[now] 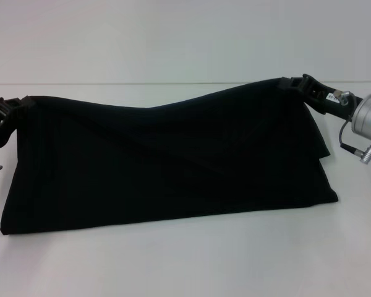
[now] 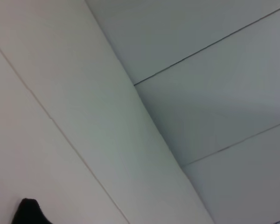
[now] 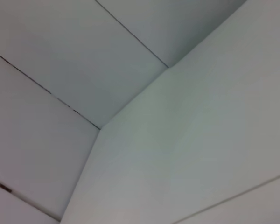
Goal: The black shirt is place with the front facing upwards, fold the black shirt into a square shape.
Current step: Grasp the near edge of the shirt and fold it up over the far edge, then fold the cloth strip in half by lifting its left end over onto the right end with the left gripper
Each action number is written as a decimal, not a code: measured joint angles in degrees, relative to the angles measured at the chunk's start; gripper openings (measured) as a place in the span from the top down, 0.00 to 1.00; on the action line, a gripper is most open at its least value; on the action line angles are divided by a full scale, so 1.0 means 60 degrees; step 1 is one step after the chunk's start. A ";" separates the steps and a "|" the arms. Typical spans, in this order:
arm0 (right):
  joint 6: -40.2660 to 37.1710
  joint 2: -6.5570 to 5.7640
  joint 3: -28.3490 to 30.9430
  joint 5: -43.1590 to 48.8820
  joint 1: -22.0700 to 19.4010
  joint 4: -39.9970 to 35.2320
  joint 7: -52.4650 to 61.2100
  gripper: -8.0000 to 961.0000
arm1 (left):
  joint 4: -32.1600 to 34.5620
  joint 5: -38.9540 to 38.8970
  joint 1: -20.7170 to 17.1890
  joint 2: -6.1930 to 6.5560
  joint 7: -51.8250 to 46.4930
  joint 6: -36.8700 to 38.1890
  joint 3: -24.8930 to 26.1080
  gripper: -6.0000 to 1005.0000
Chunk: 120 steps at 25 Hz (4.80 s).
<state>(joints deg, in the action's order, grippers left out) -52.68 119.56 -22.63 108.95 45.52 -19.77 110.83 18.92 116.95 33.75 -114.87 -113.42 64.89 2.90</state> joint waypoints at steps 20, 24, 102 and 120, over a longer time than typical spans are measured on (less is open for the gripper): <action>0.1691 0.0094 -0.0201 -0.0458 0.0626 0.0335 -0.1671 0.97 | -0.0319 -0.0432 0.0465 -0.0422 0.0840 -0.1233 0.0112 0.93; 0.2317 0.0099 -0.0257 -0.0846 0.0756 0.0563 -0.2011 0.85 | -0.0321 -0.0802 0.0468 -0.0593 0.1219 -0.1422 0.0136 0.90; -0.3523 0.0082 -0.4551 -0.1255 -0.2066 -0.0267 -0.9046 0.04 | 0.1739 0.2057 -0.1547 0.0625 -0.5874 0.1954 -0.3995 0.08; -0.3518 0.0098 -0.4519 -0.1282 -0.2020 -0.0264 -0.8992 0.04 | 0.1884 0.2065 -0.1395 0.0615 -0.5746 0.1860 -0.4370 0.56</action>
<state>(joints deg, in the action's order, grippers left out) -73.79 120.15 -49.74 101.26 33.39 -21.36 56.87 30.22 129.34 25.38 -111.18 -147.89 76.05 -23.32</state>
